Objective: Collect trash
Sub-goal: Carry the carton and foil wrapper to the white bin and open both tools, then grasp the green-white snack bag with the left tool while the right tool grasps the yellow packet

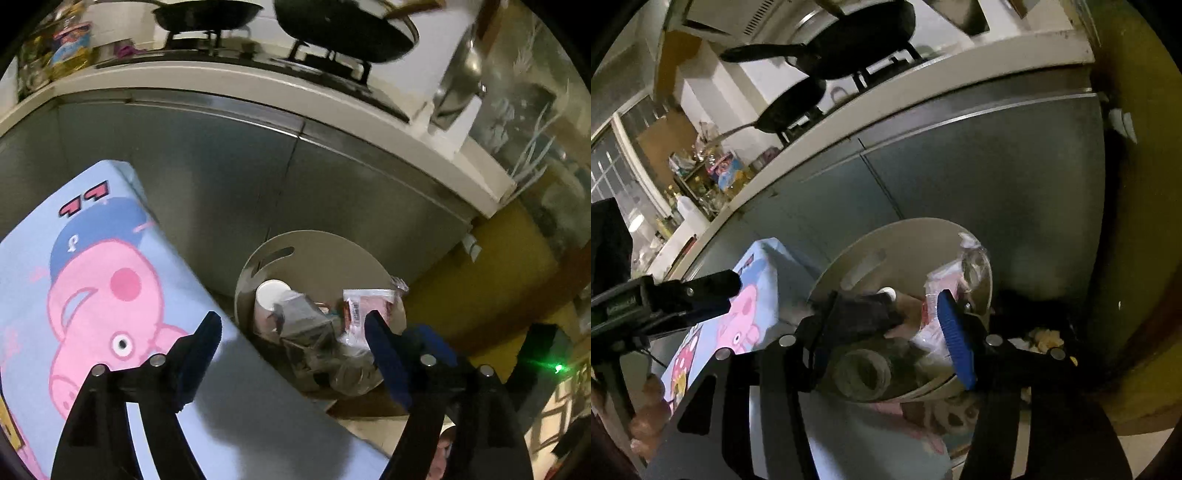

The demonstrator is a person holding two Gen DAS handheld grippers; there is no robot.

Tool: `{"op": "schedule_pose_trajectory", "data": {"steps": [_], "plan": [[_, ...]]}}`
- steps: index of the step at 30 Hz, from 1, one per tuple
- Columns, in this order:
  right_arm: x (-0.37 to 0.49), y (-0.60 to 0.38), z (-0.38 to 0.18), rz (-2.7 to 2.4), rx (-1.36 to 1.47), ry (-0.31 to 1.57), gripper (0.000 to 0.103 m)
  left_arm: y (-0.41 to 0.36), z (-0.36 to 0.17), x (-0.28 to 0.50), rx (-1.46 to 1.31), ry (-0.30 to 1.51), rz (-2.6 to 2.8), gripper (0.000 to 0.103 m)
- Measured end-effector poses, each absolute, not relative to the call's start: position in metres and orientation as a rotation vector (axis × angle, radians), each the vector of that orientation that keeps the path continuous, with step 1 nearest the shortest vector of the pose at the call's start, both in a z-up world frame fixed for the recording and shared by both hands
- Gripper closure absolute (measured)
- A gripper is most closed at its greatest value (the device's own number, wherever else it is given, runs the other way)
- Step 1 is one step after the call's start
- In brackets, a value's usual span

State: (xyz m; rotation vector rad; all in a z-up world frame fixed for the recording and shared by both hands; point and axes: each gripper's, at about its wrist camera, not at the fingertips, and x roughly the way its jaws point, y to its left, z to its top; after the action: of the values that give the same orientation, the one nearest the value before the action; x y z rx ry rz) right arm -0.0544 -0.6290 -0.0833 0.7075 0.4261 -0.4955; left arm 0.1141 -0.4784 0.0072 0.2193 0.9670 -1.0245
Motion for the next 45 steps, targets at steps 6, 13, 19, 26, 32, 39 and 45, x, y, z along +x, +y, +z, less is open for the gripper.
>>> {"op": "schedule_pose_trajectory", "data": {"steps": [6,13,19,26,32,39,45], "plan": [[-0.070,-0.604,-0.080,-0.454,0.735,0.383,0.050,-0.403,0.034,0.118,0.144,0.889,-0.961,0.023],[-0.059,-0.550,-0.072,-0.329,0.716,0.407,0.050,-0.284,0.046,0.130,0.067,0.859,-0.805,0.023],[-0.027,-0.485,-0.077,-0.154,0.685,0.521,0.053,-0.172,0.033,0.142,0.019,0.891,-0.584,0.023],[0.009,-0.392,-0.091,0.068,0.600,0.692,0.078,-0.114,-0.005,0.129,-0.051,1.009,-0.578,0.023],[0.021,-0.343,-0.091,0.118,0.513,0.759,0.081,-0.129,-0.025,0.121,-0.070,1.067,-0.682,0.024],[0.018,-0.342,-0.091,0.072,0.508,0.778,0.081,-0.177,-0.047,0.117,0.042,1.081,-0.788,0.031],[0.020,-0.346,-0.092,0.056,0.494,0.789,0.081,-0.182,-0.055,0.107,0.063,1.064,-0.849,0.089]]}}
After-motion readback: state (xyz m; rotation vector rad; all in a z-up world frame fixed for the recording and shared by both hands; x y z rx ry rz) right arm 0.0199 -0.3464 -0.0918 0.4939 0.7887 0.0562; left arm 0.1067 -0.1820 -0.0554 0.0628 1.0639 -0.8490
